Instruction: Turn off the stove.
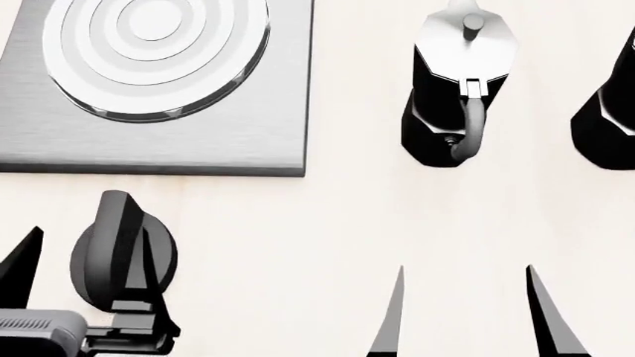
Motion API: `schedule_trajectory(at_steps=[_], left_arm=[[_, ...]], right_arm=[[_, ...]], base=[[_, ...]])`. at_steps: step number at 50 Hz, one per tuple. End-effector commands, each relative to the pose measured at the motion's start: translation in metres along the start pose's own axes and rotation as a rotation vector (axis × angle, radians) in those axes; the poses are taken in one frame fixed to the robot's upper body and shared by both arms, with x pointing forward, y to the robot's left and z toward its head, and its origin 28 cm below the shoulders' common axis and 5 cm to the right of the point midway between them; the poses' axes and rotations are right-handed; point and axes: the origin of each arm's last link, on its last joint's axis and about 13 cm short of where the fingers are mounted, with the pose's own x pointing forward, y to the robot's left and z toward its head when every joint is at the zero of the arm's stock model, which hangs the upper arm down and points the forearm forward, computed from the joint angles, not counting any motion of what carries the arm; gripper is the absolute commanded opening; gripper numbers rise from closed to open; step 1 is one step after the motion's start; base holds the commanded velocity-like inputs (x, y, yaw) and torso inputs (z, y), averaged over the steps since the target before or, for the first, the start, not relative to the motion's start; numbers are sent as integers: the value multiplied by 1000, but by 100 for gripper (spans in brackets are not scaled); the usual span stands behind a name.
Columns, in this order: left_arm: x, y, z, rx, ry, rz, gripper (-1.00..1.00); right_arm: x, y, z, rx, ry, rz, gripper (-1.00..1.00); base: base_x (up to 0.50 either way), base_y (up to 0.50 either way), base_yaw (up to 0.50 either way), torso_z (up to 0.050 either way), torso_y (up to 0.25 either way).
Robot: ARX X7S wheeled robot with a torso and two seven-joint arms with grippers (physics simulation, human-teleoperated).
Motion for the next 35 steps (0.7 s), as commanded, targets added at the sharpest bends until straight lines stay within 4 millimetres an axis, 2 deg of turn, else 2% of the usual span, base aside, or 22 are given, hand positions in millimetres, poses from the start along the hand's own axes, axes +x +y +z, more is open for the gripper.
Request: schedule_trajectory(at_steps=[1, 35], left_arm=[[5, 3, -5, 9, 5, 21, 100], [10, 8, -14, 24, 25, 72, 100]], right_arm=[[1, -2, -1, -14, -8, -10, 100], [0, -2, -1, -13, -5, -6, 100]], base=[[0, 0, 0, 0, 0], [0, 0, 0, 0, 0]])
